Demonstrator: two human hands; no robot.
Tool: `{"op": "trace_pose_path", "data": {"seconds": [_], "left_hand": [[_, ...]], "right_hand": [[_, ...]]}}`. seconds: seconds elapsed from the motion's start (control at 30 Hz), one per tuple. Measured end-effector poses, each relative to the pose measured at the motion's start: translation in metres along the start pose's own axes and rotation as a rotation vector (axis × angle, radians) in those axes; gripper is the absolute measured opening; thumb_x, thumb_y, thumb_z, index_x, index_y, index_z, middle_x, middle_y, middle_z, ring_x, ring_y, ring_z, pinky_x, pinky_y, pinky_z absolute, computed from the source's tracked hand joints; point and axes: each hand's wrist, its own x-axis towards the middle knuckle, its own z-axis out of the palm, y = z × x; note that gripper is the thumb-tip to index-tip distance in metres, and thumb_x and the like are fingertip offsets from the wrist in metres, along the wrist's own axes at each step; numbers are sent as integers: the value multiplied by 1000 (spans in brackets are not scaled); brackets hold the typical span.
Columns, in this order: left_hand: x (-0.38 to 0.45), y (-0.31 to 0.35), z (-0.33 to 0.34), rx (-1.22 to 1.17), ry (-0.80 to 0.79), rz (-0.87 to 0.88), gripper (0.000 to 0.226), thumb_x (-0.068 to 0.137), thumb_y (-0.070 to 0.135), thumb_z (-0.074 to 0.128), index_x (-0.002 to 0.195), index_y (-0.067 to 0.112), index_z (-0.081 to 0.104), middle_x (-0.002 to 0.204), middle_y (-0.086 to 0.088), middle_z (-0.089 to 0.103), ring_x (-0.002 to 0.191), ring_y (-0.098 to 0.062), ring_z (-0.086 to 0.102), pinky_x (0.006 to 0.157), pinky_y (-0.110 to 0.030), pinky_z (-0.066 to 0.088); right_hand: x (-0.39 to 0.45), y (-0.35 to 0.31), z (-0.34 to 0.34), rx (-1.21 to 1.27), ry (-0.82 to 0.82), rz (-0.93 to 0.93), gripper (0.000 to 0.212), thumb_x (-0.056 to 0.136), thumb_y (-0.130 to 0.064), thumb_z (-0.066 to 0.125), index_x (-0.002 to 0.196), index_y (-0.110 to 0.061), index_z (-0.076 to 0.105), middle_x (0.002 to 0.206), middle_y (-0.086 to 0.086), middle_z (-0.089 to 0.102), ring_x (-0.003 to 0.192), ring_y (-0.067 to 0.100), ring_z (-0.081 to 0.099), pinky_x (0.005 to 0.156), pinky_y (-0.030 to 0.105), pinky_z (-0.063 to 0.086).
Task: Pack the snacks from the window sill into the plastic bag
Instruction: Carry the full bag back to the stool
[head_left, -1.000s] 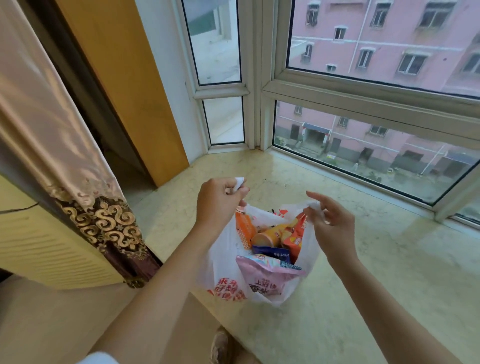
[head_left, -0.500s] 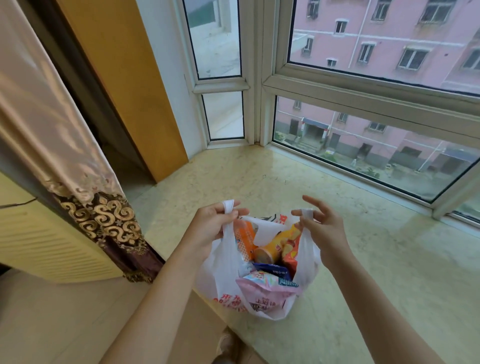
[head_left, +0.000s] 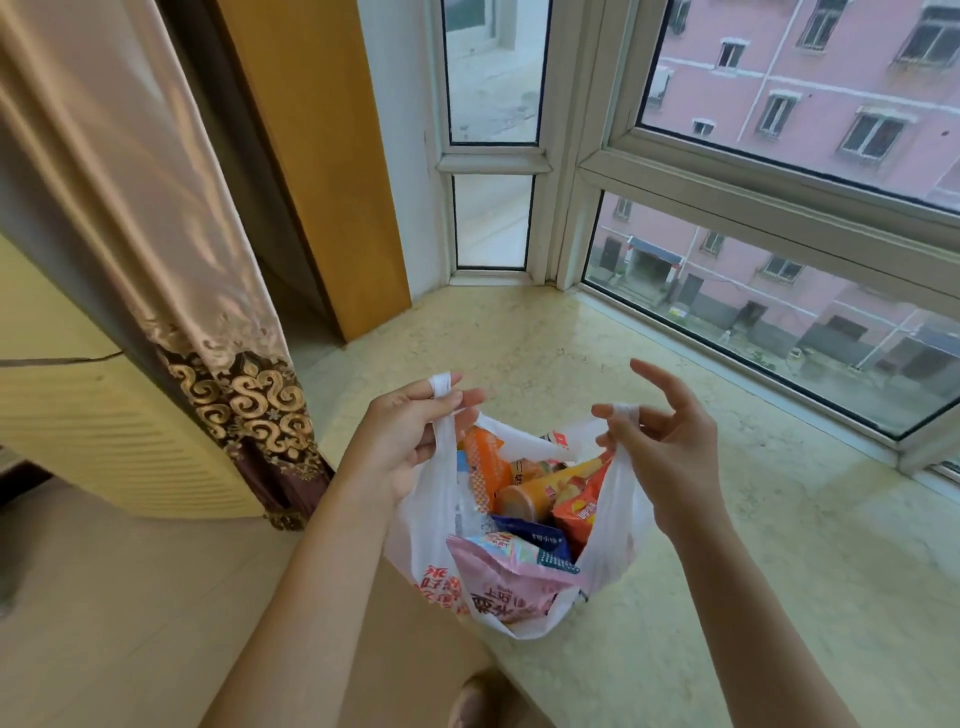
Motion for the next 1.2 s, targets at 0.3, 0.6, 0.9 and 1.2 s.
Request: {"op": "trace_pose_path", "data": {"seconds": [0.3, 0.6, 0.9, 1.2], "left_hand": [[-101, -22, -34, 55, 182, 68, 32, 93, 11, 59, 120, 28, 62, 98, 1, 75, 91, -10, 71, 84, -30, 50], [-231, -58, -91, -148, 518, 127, 30, 94, 7, 56, 123, 11, 60, 101, -1, 75, 80, -11, 72, 60, -16, 53], [-353, -102, -170, -260, 857, 125, 20, 96, 8, 53, 114, 5, 61, 98, -2, 75, 76, -13, 72, 57, -18, 53], [-466, -144, -299, -325, 1016, 140, 25, 95, 11, 55, 119, 9, 60, 103, 0, 74, 90, -19, 72, 67, -21, 56]], "right_hand": [[-49, -25, 5, 75, -331, -12, 61, 84, 8, 64, 127, -32, 48, 84, 5, 75, 72, 25, 70, 78, 46, 58], [-114, -45, 58, 110, -726, -19, 56, 85, 12, 60, 127, -25, 53, 85, 8, 75, 74, 24, 71, 72, 34, 57], [-214, -46, 151, 7, -1098, -21, 36, 80, 12, 63, 97, -19, 55, 88, 7, 74, 70, 16, 71, 64, 25, 55], [-358, -58, 262, -53, -1303, -43, 35, 83, 9, 63, 93, -23, 54, 82, -2, 74, 69, 15, 70, 65, 25, 55]]}}
